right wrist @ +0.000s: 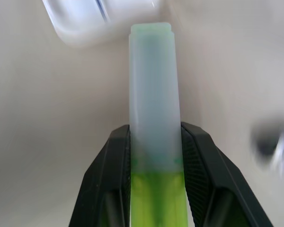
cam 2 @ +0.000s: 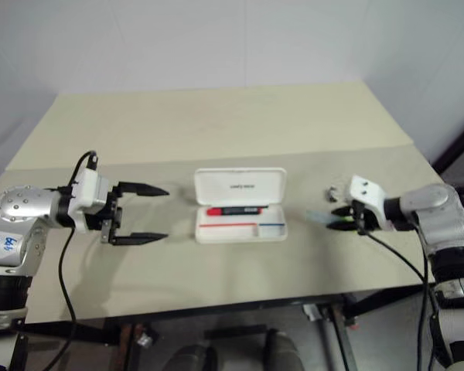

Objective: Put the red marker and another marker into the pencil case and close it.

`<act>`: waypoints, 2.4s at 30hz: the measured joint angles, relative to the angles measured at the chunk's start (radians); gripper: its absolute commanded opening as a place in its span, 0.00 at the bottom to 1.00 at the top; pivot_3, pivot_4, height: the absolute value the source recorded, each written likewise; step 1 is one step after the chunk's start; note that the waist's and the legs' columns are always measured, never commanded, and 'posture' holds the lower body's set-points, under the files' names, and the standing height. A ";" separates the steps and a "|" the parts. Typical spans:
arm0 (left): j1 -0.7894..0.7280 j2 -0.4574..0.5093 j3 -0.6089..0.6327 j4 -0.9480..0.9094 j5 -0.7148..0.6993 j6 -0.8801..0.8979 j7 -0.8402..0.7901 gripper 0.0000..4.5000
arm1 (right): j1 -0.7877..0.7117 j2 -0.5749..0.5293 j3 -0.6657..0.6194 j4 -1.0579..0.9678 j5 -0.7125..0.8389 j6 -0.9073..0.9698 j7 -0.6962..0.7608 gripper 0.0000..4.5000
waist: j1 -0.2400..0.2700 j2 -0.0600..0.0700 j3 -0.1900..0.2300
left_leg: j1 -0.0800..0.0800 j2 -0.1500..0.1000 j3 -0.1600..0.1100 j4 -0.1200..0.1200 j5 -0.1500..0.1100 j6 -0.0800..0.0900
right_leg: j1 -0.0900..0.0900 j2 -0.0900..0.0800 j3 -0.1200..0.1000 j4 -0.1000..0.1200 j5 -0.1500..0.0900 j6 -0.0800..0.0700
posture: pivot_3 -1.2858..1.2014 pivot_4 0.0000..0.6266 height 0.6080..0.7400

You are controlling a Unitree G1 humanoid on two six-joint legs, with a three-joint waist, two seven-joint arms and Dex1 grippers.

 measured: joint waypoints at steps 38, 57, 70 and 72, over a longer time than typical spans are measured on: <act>0.116 0.011 0.018 0.027 0.006 -0.034 0.056 1.00 | -0.167 0.406 0.295 -0.133 -0.082 0.219 -0.075 0.32 | 0.008 -0.001 0.000 | -0.008 -0.002 0.001 0.000 -0.001 0.000 | -0.010 0.002 0.000 0.006 -0.001 -0.002 | 0.52 0.24 1.00; 0.086 0.003 0.005 0.030 0.006 -0.031 0.058 1.00 | -0.129 0.302 0.138 -0.356 0.097 0.356 -0.041 0.80 | 0.018 -0.001 0.000 | -0.009 -0.001 0.000 0.000 -0.003 0.000 | -0.010 0.002 -0.001 0.005 -0.002 -0.003 | 0.52 0.24 1.00; -0.043 -0.078 -0.073 0.031 0.002 0.058 0.067 1.00 | 0.062 0.016 -0.153 -0.344 0.162 0.636 -0.288 1.00 | 0.017 -0.001 -0.001 | -0.007 -0.001 0.003 0.000 -0.004 -0.001 | -0.009 0.004 0.001 0.001 -0.001 -0.003 | 0.52 0.24 1.00; -0.078 -0.093 -0.081 0.034 0.002 0.085 0.081 1.00 | 0.052 0.030 -0.189 -0.271 0.146 0.683 -0.392 1.00 | 0.015 -0.001 -0.001 | -0.007 0.000 0.004 0.000 -0.003 -0.001 | -0.009 0.004 0.001 0.004 -0.001 -0.003 | 0.52 0.24 1.00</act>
